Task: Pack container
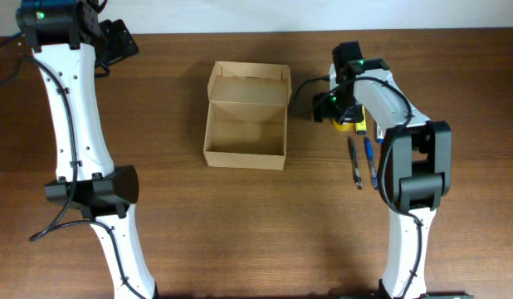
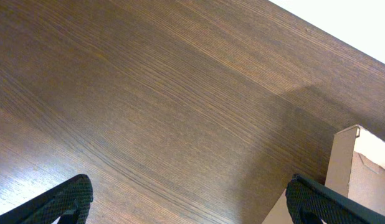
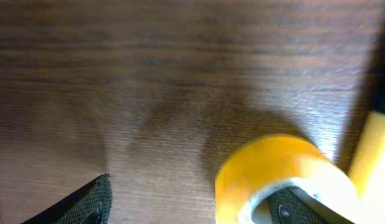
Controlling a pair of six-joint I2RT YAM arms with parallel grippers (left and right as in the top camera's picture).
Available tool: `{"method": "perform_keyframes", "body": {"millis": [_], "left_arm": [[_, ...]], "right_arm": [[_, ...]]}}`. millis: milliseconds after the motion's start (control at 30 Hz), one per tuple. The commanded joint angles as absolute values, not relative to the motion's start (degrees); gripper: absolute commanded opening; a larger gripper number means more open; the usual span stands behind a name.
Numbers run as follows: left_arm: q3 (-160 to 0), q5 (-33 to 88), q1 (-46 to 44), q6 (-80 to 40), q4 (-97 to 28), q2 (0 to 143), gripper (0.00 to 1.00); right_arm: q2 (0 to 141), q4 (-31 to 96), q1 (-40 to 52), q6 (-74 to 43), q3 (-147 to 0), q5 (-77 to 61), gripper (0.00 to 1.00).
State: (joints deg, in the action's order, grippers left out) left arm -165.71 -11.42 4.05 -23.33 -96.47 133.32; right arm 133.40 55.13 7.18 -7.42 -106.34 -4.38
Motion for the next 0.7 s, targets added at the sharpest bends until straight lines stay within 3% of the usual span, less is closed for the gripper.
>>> {"method": "perform_keyframes", "body": {"millis": [0,100,200,300,467,567,667], "left_arm": [[-166.4,-11.6,4.3,-23.0,-96.7,133.5,1.0],[-166.4,-11.6,4.3,-23.0,-96.7,133.5,1.0],[-166.4,-11.6,4.3,-23.0,-96.7,133.5,1.0],[-166.4,-11.6,4.3,-23.0,-96.7,133.5,1.0],[-166.4,-11.6,4.3,-23.0,-96.7,133.5,1.0],[-166.4,-11.6,4.3,-23.0,-96.7,133.5,1.0],[-166.4,-11.6,4.3,-23.0,-96.7,133.5,1.0]], "right_arm": [[135.3,55.7,7.4,-7.9,-107.2,-3.7,0.79],[135.4,56.2,7.4,-7.7,-107.3,-3.4,0.76],[135.4,57.3,7.4,-7.8,-107.3,-2.1,0.57],[135.4,58.8,7.4,-7.8,-107.3,-1.0,0.31],[135.4,60.1,7.4,-7.9,-107.3,-0.6,0.17],[135.4,60.7,7.4,-8.0,-107.4,-0.6,0.04],[135.4,61.5,7.4,-8.0,-108.0,-0.6,0.03]]}}
